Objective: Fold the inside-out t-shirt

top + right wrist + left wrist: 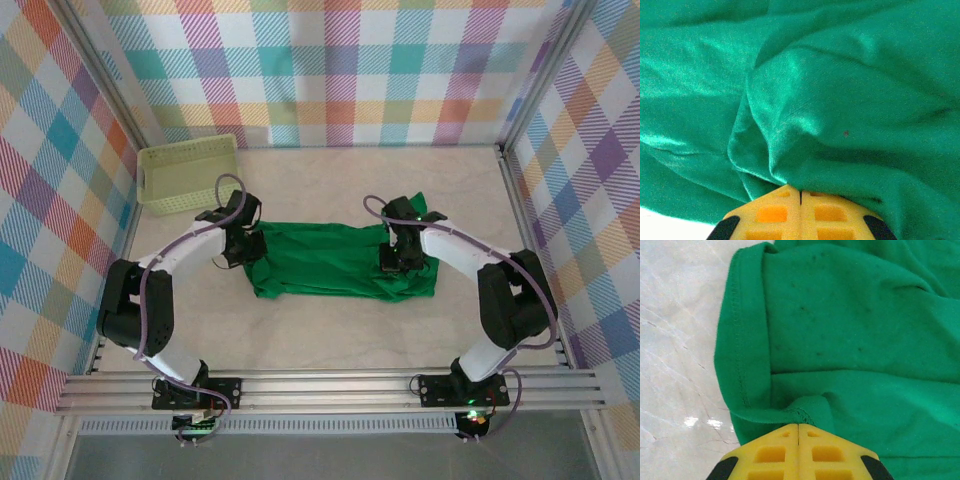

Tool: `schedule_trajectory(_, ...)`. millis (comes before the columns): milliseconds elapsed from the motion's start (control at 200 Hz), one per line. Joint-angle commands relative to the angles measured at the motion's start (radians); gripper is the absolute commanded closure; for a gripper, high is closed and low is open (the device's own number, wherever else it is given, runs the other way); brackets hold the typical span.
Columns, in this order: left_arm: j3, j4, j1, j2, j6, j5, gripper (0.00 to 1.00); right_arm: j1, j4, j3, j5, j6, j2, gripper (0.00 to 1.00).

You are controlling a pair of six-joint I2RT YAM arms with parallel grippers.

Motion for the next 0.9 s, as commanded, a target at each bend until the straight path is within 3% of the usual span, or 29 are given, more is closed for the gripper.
schedule_trajectory(0,0.007,-0.015,-0.016,-0.03,0.009,-0.017,1.0,0.004,0.031,0.059,-0.05,-0.001,-0.024,0.92)
schedule_trajectory(220,-0.021,0.008,-0.028,-0.03,0.001,-0.017,1.0,0.001,0.049,0.098,-0.088,0.017,0.009,0.83)
schedule_trajectory(405,-0.03,0.007,-0.036,-0.028,0.008,-0.024,1.0,0.003,0.012,0.108,-0.018,-0.004,0.026,0.67)
schedule_trajectory(680,-0.036,0.017,-0.036,-0.024,0.007,-0.031,1.0,0.073,-0.057,0.05,0.086,-0.079,-0.07,0.53)
schedule_trajectory(895,-0.036,0.033,-0.044,-0.002,-0.006,-0.024,1.0,0.106,-0.058,0.05,0.189,-0.091,-0.018,0.53)
